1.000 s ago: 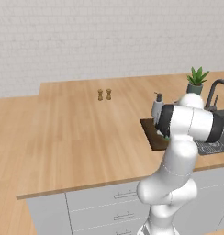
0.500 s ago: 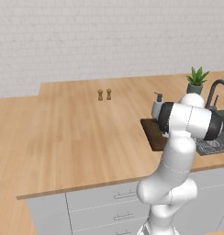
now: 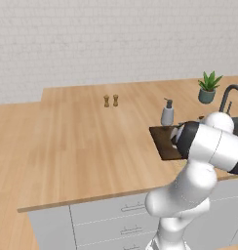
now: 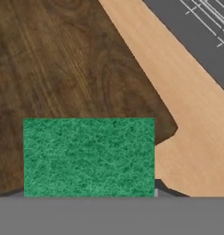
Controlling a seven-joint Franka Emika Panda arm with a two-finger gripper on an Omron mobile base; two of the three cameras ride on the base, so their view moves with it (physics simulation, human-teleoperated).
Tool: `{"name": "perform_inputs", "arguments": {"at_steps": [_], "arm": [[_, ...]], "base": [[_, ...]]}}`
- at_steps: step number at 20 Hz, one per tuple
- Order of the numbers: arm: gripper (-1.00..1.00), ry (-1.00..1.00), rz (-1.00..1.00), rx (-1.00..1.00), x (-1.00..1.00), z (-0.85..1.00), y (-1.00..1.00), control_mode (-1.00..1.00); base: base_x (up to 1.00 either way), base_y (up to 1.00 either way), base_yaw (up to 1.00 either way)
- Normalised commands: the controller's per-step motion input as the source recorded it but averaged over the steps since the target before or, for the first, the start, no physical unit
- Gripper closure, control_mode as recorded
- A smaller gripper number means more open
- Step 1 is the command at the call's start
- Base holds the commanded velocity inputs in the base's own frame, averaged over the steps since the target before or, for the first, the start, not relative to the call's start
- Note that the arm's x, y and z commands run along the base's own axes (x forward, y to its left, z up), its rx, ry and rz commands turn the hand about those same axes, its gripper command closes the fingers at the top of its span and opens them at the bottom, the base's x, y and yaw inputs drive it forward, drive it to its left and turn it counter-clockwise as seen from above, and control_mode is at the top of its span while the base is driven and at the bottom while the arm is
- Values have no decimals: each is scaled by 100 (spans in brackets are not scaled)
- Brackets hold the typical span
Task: Pick up the sponge from the counter and clean the cutting board by briefly scrubbing or pressing down on the cutting board. Once finished, release the sponge.
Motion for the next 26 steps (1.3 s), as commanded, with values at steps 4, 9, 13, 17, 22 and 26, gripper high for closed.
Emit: {"name": "perform_inputs", "arguments": {"at_steps": [4,9,13,17,22,26], "arm": [[100,-2,0,-1,6,-7,59,-100],[100,3,2,-9,-36,-89,10,-100],[100,-10,0,7,0,44,47,-100],[100,-14,0,3,-1,85,66,-100],[100,0,0,-2,0,-37,56,-100],[100,3,0,-7,3,-96,12,-100]], "base": [[0,0,0],[0,0,0],[0,0,0],[0,0,0],[0,0,0],[0,0,0]]}}
